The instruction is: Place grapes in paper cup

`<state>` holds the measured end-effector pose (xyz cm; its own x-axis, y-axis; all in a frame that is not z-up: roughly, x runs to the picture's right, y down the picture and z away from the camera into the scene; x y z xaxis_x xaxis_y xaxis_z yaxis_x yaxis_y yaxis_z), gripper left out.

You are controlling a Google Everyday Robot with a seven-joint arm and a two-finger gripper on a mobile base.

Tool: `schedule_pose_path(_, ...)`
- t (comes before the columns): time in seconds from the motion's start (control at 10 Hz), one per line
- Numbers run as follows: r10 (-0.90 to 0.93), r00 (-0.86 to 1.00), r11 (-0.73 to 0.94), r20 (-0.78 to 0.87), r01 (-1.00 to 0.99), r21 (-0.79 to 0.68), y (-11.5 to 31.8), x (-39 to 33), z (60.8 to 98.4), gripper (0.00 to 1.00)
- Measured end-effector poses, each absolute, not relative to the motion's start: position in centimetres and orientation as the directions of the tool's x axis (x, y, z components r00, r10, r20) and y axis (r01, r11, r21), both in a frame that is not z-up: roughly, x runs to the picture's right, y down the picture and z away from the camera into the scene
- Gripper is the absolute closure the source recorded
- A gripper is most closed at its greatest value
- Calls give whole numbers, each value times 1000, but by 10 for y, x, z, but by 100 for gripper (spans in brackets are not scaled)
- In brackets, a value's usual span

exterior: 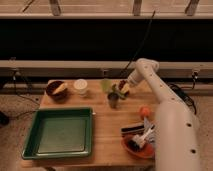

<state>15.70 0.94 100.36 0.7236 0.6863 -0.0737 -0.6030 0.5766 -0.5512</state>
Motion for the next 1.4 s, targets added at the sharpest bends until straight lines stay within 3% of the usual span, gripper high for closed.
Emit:
schedule_pose_path(0.5, 658, 753, 626, -11, -555, -547, 8, 154, 989, 96)
schedule_pose_path(0.9, 637, 765, 682, 91, -505, -530, -19, 153, 947, 100)
schedule_pose_path(1.4, 602, 777, 732, 182, -447, -514, -43, 137, 923, 100)
